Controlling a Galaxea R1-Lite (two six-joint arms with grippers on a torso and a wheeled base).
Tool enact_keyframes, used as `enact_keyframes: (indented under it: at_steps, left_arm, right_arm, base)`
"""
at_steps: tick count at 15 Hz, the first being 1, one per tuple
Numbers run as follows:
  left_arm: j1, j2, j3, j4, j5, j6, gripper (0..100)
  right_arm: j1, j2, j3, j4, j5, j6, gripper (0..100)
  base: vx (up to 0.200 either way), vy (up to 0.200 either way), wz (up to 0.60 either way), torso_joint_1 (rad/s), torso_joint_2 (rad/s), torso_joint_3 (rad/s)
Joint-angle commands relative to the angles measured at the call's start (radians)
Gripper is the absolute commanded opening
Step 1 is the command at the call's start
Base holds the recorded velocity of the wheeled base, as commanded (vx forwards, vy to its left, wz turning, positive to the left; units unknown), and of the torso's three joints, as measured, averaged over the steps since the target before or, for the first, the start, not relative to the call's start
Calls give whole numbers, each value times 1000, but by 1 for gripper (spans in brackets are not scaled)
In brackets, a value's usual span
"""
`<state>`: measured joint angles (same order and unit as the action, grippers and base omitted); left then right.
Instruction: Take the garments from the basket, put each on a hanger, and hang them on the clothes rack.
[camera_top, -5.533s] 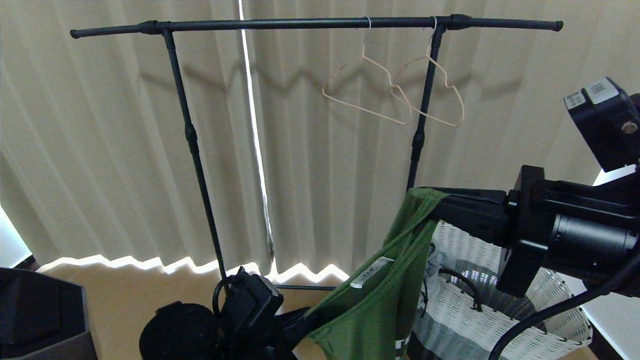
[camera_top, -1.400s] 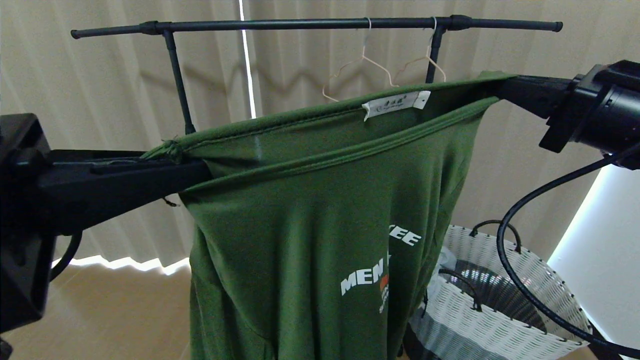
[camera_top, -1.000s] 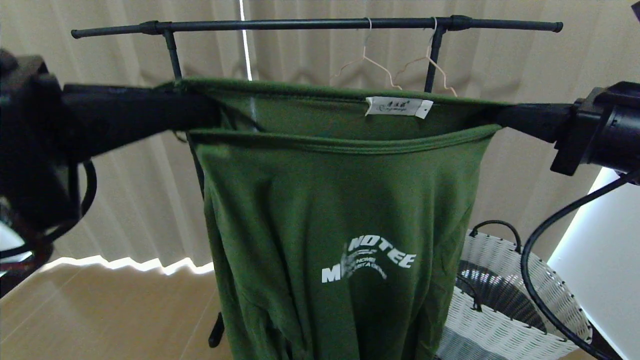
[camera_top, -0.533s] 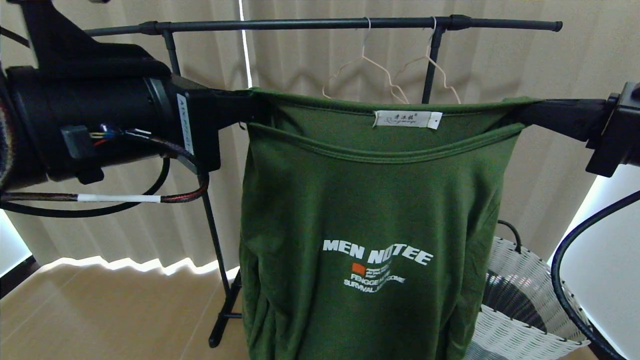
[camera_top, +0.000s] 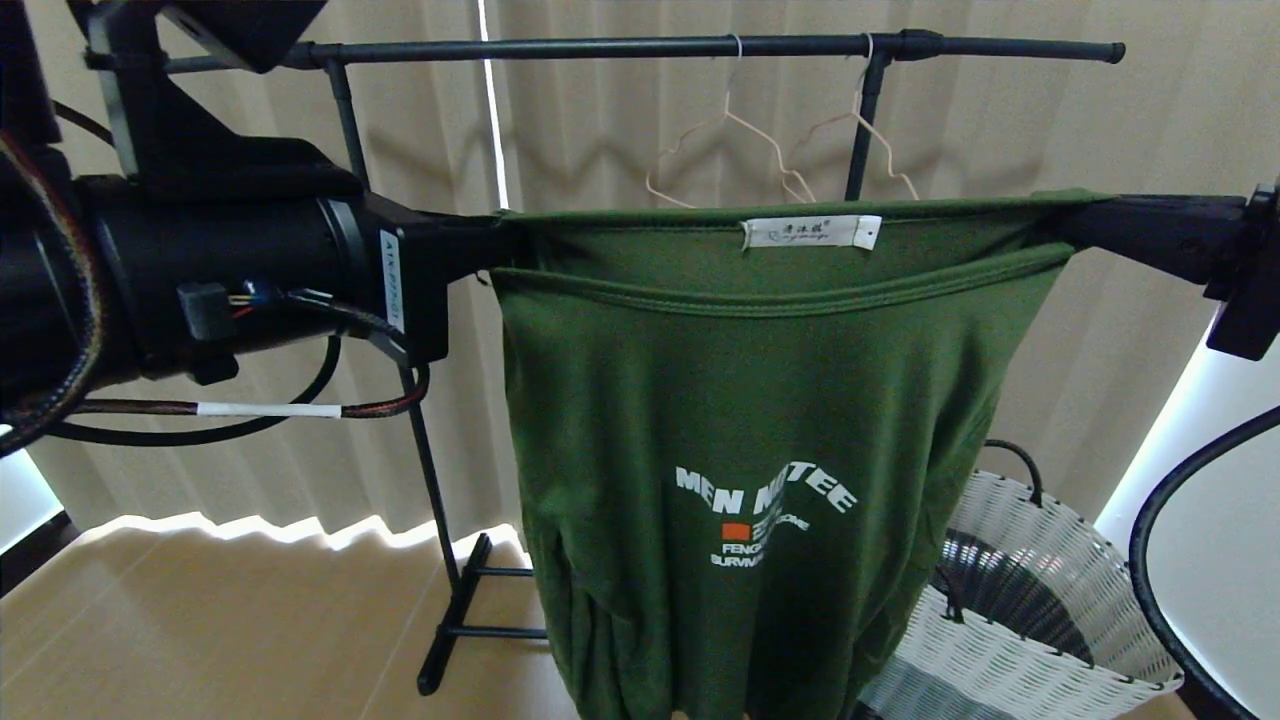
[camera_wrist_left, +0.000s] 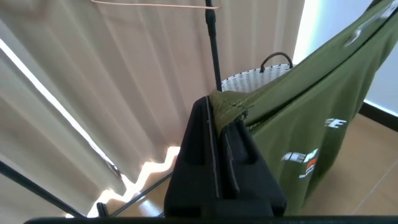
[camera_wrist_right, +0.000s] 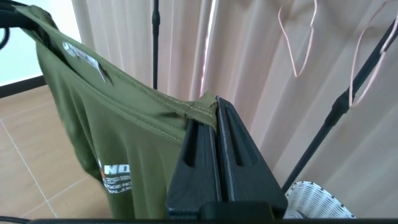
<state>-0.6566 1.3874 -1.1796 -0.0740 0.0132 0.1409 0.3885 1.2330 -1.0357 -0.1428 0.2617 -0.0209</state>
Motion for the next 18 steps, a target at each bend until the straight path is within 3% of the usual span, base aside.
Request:
enact_keyframes:
  at_steps: [1, 6, 7, 13, 18]
  left_arm:
    - [2, -11, 9, 0, 1, -3, 0]
    - [3, -50, 80, -3, -1, -6, 0]
    - [3, -51, 83, -3, 1, -7, 0]
    - [48, -28, 149, -1, 1, -10, 0]
    - [138, 25, 135, -1, 5, -10, 0]
  right_arm:
    - [0, -18, 5, 3, -1, -2, 0]
    - [-2, -33, 42, 3, -19, -5, 0]
    - [-2, -36, 54, 2, -19, -5, 100]
    - [39, -138, 276, -54, -2, -7, 100]
    - [44, -213, 333, -63, 79, -8, 100]
  base:
    - [0, 0, 0, 0, 0, 0]
    - [0, 0, 0, 0, 0, 0]
    - [0, 0, 0, 0, 0, 0]
    - [0, 0, 0, 0, 0, 0]
    - [0, 0, 0, 0, 0, 0]
